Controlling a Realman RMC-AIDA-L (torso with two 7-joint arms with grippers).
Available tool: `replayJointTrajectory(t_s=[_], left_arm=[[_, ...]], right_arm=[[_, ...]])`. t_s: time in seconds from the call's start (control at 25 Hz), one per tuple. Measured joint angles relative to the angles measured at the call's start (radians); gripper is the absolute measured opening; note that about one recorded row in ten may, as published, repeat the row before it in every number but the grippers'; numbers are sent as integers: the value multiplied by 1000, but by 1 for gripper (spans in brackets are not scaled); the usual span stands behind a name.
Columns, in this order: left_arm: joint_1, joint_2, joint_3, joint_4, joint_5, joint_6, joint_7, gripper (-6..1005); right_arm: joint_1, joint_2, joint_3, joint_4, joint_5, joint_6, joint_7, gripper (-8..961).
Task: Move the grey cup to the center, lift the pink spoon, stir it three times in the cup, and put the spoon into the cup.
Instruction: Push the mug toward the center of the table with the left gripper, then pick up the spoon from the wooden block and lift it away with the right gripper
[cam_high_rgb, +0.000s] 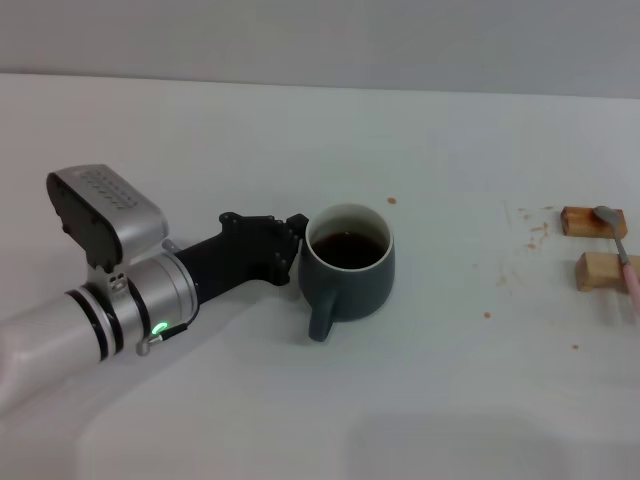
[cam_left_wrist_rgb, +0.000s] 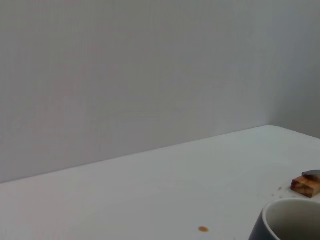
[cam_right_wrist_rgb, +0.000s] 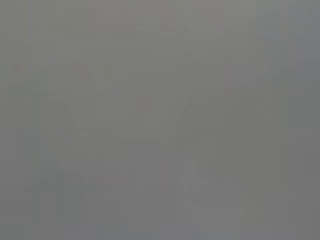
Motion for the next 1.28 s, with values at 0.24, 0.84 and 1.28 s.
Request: replayJointTrajectory(t_s=[0.24,0.84,1.28], left_arm=[[3,34,1,0,0,59,-24,1],[-51,45,6,11,-1,66,-80,327],[-87,34,5,32,0,52,-91,713]], right_arm=[[-32,-2,0,3,-92,-5,0,610],[-83,5,-2,67,-273,-9,-12,609],[-108,0,-4,88,-319,74,-12,609]])
